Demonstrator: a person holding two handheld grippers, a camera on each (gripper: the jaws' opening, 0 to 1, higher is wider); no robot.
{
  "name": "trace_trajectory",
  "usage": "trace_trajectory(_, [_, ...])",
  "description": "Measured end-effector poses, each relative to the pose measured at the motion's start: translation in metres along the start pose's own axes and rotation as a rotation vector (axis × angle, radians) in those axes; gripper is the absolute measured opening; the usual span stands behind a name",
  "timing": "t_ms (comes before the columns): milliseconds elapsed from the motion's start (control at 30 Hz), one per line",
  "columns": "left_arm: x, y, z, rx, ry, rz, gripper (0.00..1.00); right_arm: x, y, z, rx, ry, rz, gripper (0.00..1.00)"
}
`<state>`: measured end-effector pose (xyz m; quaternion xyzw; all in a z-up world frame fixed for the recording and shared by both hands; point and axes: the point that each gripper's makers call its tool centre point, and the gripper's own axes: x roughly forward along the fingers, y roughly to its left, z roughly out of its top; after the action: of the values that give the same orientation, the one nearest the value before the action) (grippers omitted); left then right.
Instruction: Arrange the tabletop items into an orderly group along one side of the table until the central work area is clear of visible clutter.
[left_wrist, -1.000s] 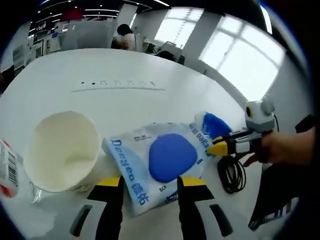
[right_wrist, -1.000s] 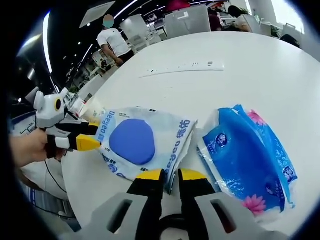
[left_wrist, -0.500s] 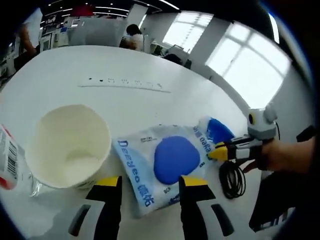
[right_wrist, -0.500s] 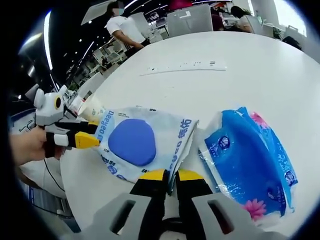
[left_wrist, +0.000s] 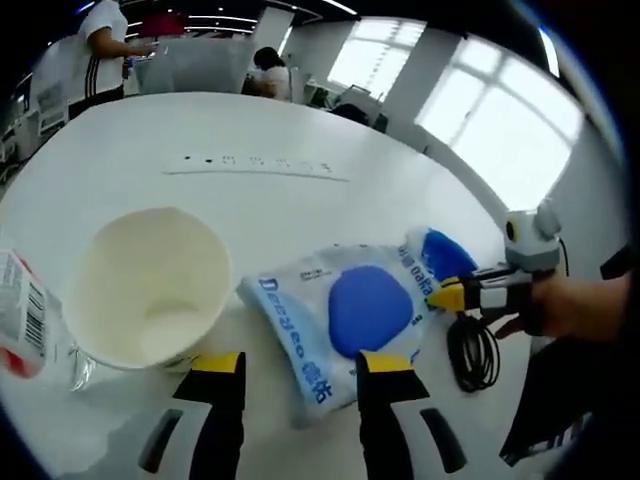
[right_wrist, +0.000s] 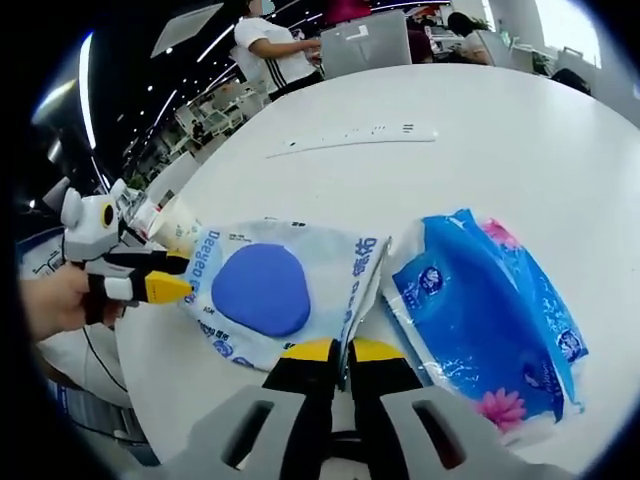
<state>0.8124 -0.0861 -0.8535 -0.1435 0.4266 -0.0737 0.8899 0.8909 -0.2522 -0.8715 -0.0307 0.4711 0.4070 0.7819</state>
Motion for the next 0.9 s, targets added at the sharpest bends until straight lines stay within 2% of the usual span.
trace_trajectory(167, [0.0003, -0.0061, -0.0029, 0.014, 0.015, -0.015, 0.33, 0.0009, -0.0011, -0.001, 0.002, 0.003, -0.003, 0.01])
trace_trajectory(300, [0.004, -0.0025, -0.0048, 0.056, 0.036, -0.01, 0.2, -0.0024, 0.0038, -0.0025, 0.011, 0.004, 0.0, 0.01])
trace_trajectory(400, [0.0038, 0.0, -0.003, 0.074, 0.036, 0.0, 0.16, -0.0015, 0.0029, -0.0029, 0.011, 0.005, 0.001, 0.01])
trace_trajectory(700, [0.0022, 0.0016, -0.0012, 0.09, 0.037, 0.012, 0.11, -0.0019, 0.0012, -0.0033, 0.009, 0.009, 0.005, 0.01])
trace_trajectory(900, [0.0, -0.0009, 0.0003, 0.089, 0.028, 0.02, 0.19, -0.0071, 0.005, -0.0047, 0.002, 0.006, 0.009, 0.02])
